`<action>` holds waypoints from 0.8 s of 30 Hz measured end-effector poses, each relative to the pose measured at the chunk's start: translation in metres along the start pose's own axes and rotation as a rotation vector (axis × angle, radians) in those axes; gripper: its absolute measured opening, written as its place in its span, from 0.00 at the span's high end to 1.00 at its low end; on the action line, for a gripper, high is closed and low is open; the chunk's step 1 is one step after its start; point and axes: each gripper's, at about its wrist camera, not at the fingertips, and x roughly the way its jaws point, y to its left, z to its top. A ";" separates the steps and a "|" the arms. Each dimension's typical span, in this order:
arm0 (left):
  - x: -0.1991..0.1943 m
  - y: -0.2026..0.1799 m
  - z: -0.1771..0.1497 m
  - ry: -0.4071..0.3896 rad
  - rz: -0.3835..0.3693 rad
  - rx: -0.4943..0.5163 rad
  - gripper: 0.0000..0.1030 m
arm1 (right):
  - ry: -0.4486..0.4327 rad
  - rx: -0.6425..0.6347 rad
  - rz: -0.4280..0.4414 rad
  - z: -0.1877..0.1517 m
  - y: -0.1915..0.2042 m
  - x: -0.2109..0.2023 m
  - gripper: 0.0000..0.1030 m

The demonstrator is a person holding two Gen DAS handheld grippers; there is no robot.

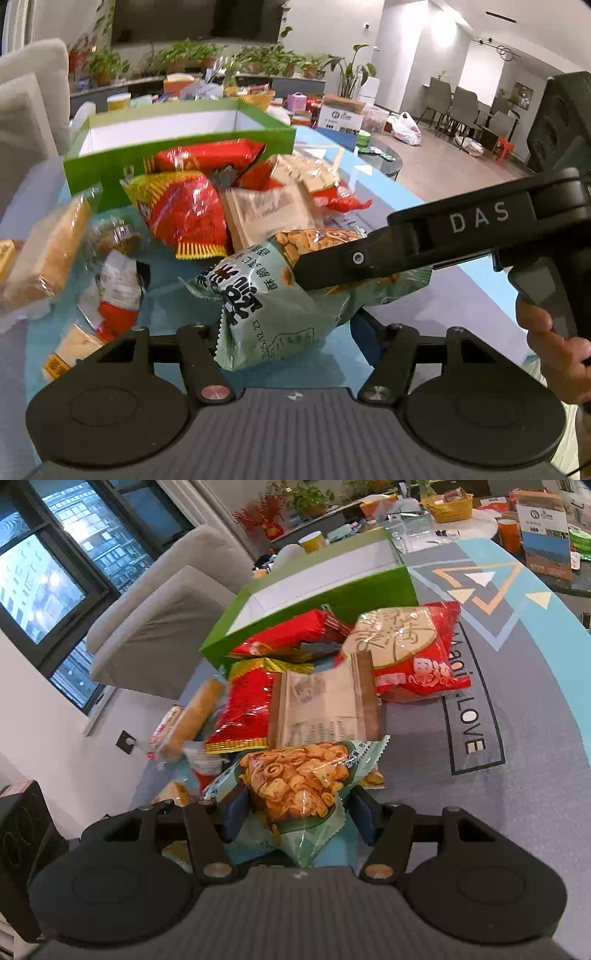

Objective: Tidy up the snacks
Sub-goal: 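Lift the green chip bag with the right gripper over the green box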

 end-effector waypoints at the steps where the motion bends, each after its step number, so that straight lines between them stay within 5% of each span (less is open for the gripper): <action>1: -0.003 -0.002 0.002 -0.005 0.001 0.006 0.41 | -0.005 -0.003 0.005 0.000 0.001 -0.003 0.06; 11: -0.020 0.002 0.027 -0.091 0.052 0.028 0.41 | -0.072 -0.060 0.032 0.020 0.018 -0.018 0.06; 24: -0.024 0.038 0.083 -0.182 0.136 0.053 0.41 | -0.121 -0.135 0.115 0.087 0.040 0.003 0.06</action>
